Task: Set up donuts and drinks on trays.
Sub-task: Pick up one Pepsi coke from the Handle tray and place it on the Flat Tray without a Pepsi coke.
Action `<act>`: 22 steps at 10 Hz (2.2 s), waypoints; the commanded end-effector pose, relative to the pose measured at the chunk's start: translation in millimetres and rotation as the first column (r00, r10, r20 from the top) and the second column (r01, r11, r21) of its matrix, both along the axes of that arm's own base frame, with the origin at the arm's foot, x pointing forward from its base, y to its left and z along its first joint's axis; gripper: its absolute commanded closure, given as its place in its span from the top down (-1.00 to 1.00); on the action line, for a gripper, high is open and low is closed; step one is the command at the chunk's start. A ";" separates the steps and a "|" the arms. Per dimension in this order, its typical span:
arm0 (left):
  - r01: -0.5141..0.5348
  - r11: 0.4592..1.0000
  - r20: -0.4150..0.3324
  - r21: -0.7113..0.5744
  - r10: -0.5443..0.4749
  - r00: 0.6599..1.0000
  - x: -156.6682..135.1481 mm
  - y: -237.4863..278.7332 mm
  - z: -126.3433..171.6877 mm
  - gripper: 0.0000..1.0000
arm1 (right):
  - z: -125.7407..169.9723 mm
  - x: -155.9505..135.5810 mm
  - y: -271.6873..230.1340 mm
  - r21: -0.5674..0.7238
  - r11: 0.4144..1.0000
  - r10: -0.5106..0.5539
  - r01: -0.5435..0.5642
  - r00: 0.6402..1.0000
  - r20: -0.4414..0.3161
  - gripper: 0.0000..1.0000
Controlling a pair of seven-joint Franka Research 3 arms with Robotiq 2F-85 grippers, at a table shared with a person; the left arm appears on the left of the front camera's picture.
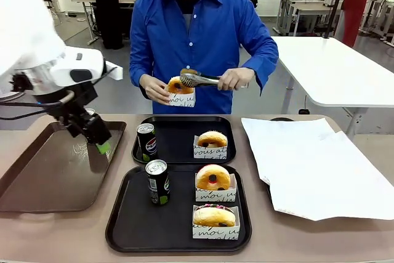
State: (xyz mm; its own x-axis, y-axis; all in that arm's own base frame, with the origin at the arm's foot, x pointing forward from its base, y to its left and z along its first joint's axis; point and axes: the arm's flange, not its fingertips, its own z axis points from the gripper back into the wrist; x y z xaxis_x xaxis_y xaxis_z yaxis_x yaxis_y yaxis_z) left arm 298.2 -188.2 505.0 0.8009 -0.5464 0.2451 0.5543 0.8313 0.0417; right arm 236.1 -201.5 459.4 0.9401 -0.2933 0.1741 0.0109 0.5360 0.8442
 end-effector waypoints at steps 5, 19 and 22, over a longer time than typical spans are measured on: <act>0.000 1.000 0.000 0.000 0.000 1.000 0.0 0.0 0.0 1.00 | -1.8 -1.7 1.4 0.000 1.000 0.002 -0.002 1.000 -0.001 1.00; -0.366 0.929 -0.038 0.047 0.368 0.929 76.2 137.3 26.1 1.00 | -1.8 -1.7 1.4 0.000 1.000 0.002 -0.002 1.000 -0.001 1.00; -0.360 0.933 -0.032 0.029 0.361 0.932 74.2 149.1 22.7 1.00 | -1.8 -1.7 1.4 0.000 1.000 0.002 -0.002 1.000 -0.001 1.00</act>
State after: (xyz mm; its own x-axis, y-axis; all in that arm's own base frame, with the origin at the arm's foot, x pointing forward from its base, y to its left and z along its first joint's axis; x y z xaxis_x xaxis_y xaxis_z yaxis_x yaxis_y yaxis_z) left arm 375.0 -31.8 528.5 0.9598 -0.2000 0.1967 0.1944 0.9798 0.0478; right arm 236.0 -201.6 459.5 0.9399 -0.2936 0.1743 0.0109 0.5359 0.8442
